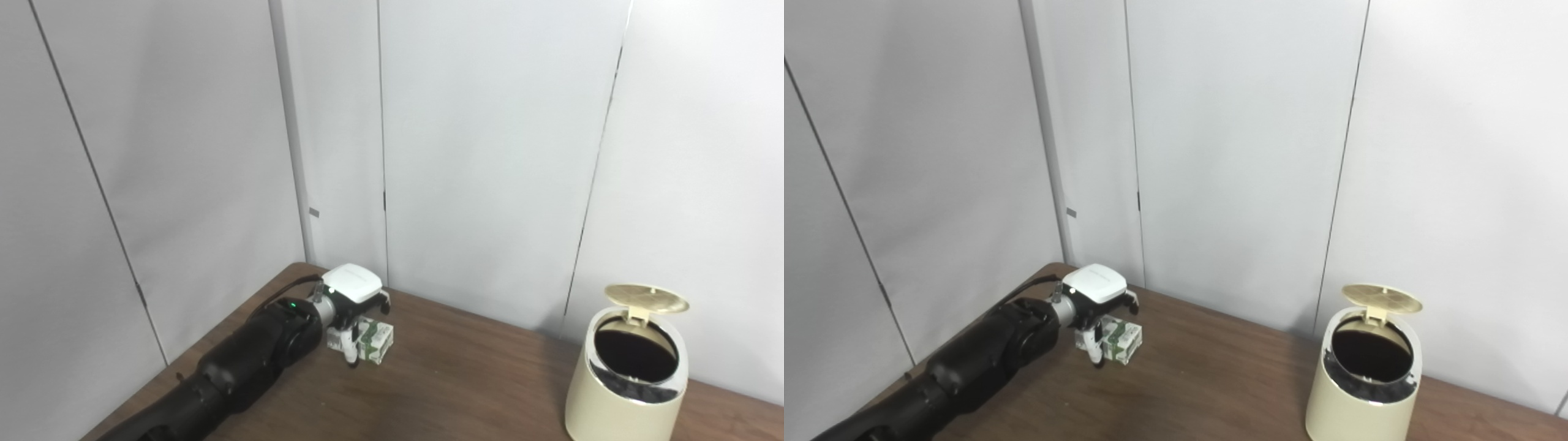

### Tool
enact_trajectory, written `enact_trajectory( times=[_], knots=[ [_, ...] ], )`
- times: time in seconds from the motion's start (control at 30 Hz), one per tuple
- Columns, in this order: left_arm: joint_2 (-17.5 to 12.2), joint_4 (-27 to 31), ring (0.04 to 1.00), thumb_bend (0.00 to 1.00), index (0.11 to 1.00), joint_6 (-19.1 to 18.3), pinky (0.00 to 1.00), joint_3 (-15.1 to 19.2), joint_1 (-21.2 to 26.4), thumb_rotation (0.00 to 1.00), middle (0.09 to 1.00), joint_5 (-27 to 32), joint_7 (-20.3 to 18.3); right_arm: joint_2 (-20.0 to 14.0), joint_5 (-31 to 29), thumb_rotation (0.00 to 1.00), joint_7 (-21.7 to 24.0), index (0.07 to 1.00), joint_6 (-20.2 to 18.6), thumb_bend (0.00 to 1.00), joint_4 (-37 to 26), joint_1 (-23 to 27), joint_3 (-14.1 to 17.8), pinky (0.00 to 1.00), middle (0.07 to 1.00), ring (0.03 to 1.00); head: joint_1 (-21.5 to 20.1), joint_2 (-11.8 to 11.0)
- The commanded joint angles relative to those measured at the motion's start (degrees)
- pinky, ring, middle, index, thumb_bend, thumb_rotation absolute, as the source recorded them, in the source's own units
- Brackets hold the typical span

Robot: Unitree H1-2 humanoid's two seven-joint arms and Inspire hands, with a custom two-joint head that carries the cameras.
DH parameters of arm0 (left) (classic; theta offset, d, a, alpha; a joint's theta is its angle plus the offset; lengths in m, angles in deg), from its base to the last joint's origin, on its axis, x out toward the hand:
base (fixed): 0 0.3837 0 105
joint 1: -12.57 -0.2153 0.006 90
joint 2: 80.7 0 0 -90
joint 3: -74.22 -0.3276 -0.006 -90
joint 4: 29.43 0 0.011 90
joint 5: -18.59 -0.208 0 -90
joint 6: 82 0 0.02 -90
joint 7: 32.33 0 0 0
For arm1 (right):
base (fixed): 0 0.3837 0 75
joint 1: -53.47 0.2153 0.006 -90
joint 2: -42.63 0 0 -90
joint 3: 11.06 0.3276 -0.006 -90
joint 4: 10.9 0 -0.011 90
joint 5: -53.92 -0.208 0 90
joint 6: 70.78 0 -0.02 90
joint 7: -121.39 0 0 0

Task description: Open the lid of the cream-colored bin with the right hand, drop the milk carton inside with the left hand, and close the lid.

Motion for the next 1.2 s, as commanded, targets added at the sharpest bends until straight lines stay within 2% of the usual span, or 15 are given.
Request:
enact_trajectory(
  times=[0.0,0.07,0.2,0.47,0.63,0.73,0.9,1.13,1.17],
  knots=[
    [-1.38,-0.71,0.855,0.99,0.800,0.58,0.89,0.81,3.46,0.09,0.823,-0.73,2.01,1.79,-1.18,0.17,0.21,0.492,-0.18,0.49,1.28,-2.84,-0.65,0.41,0.602,0.555,-0.11,-0.19],
    [-1.31,-2.15,0.858,1.00,0.799,1.16,0.88,0.66,3.43,0.08,0.822,-0.96,2.75,1.84,-1.29,0.17,0.36,0.492,-0.08,0.49,1.05,-3.06,-0.59,0.41,0.601,0.555,-0.18,-0.20],
    [-0.69,-4.18,0.877,0.99,0.809,0.31,0.91,0.03,3.88,0.10,0.842,-1.80,1.91,1.79,-0.55,0.17,0.08,0.491,0.38,0.49,0.99,-3.43,-0.44,0.39,0.592,0.544,-0.23,-0.19],
    [-0.39,-4.86,0.869,0.99,0.798,0.33,0.89,0.16,3.64,0.09,0.842,-1.12,1.70,1.61,-1.40,0.17,1.26,0.492,-1.02,0.49,-0.75,-4.41,-0.61,0.39,0.604,0.554,-0.89,0.09],
    [0.35,-4.97,0.874,0.96,0.815,-0.26,0.89,0.58,3.54,0.13,0.856,-0.10,1.06,1.50,-1.87,0.18,1.88,0.492,-1.51,0.49,-1.69,-4.92,-0.55,0.40,0.614,0.563,-0.85,0.33],
    [1.14,-4.93,0.866,0.96,0.804,-0.03,0.89,1.56,3.08,0.09,0.841,1.58,1.83,1.44,-1.75,0.18,2.13,0.492,-1.91,0.49,-2.06,-5.18,-0.58,0.40,0.617,0.569,-1.27,0.48],
    [2.13,-6.36,0.808,0.89,0.750,2.55,0.83,2.46,2.53,0.04,0.787,2.92,6.55,1.18,-1.96,0.18,2.94,0.494,-4.25,0.49,-3.65,-5.74,-0.68,0.41,0.641,0.590,-1.39,0.57],
    [3.56,-9.86,0.650,0.82,0.616,6.00,0.71,2.70,2.36,0.00,0.641,1.54,17.47,0.90,-1.54,0.18,2.83,0.493,-2.29,0.49,-2.49,-5.38,-0.67,0.41,0.630,0.586,-1.45,1.06],
    [3.88,-10.47,0.628,0.68,0.557,6.26,0.68,2.90,2.36,0.02,0.617,1.61,19.05,0.83,-1.62,0.18,2.96,0.493,-2.13,0.49,-2.34,-5.32,-0.72,0.41,0.631,0.586,-1.48,1.15]
  ],
)
